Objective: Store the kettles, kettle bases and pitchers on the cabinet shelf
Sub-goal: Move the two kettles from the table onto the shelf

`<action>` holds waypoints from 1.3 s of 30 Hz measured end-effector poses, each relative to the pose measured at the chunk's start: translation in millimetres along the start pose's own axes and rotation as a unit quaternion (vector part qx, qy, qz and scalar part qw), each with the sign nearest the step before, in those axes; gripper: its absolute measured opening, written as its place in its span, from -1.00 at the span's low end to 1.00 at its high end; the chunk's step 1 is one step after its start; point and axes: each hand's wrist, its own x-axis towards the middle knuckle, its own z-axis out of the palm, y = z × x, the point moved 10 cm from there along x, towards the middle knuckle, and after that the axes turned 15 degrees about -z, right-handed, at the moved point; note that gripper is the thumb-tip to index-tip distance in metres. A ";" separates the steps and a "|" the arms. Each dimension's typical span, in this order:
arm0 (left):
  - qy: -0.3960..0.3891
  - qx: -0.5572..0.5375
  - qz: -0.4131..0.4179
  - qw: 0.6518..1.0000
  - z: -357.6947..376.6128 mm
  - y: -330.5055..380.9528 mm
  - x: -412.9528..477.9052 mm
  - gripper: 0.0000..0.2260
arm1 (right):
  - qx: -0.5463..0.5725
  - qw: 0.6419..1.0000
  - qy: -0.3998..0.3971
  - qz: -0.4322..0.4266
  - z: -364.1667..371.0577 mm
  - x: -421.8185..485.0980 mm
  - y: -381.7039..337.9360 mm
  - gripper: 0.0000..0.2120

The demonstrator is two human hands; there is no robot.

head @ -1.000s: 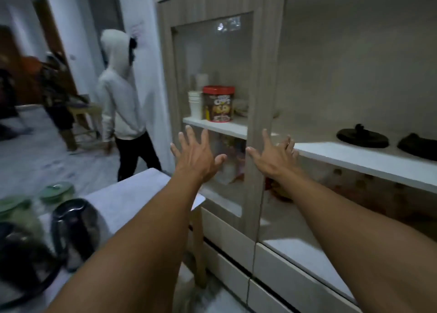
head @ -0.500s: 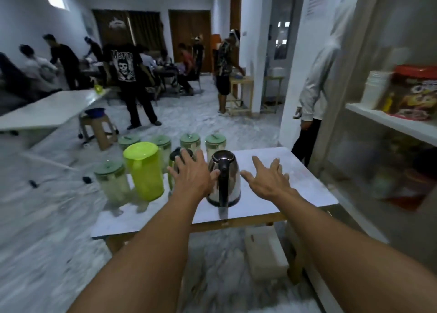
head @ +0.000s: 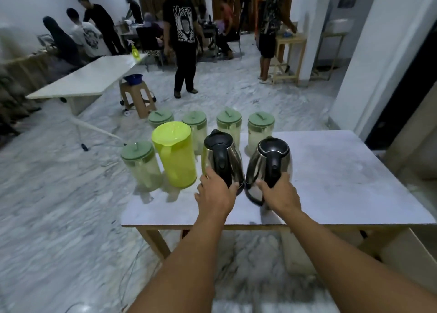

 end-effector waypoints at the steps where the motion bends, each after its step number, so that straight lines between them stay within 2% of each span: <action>1: -0.005 -0.025 -0.013 1.000 5.4 1.2 13.2 -0.31 | 0.020 0.999 0.025 0.025 2.3 7.6 3.9 -0.41; 4: -0.027 -0.091 -0.066 0.993 21.0 -2.5 45.5 -0.46 | 0.085 0.987 0.106 0.087 6.1 26.3 17.4 -0.54; 6: -0.051 -0.131 -0.082 0.987 34.9 -4.0 59.8 -0.58 | 0.108 0.977 0.143 0.115 11.3 34.1 24.4 -0.55; 11: -0.089 -0.290 -0.091 0.949 58.3 -0.1 76.1 -0.75 | 0.129 0.969 0.177 0.113 19.1 45.7 25.7 -0.62; 14: -0.086 -0.311 -0.063 0.945 52.3 7.1 74.5 -0.82 | 0.119 0.968 0.196 0.103 9.6 46.0 26.4 -0.69; 18: -0.078 -0.275 -0.012 0.958 33.1 20.3 61.0 -0.89 | 0.118 0.961 0.233 0.089 -20.4 32.0 23.0 -0.75; 24: -0.088 -0.283 0.082 0.951 3.2 65.0 -13.2 -0.87 | 0.115 0.940 0.319 0.049 -118.0 -20.7 6.3 -0.85; 29: -0.094 -0.321 0.183 0.925 -34.1 117.1 -117.3 -0.80 | 0.112 0.913 0.391 0.030 -211.7 -101.9 -0.4 -0.89; 34: -0.121 -0.336 0.254 0.899 -63.2 169.4 -217.0 -0.80 | 0.134 0.857 0.497 0.029 -314.3 -197.5 -6.6 -0.87; 39: -0.218 -0.362 0.316 0.849 -65.8 227.0 -304.2 -0.79 | 0.132 0.799 0.586 0.021 -409.7 -284.8 -16.6 -0.92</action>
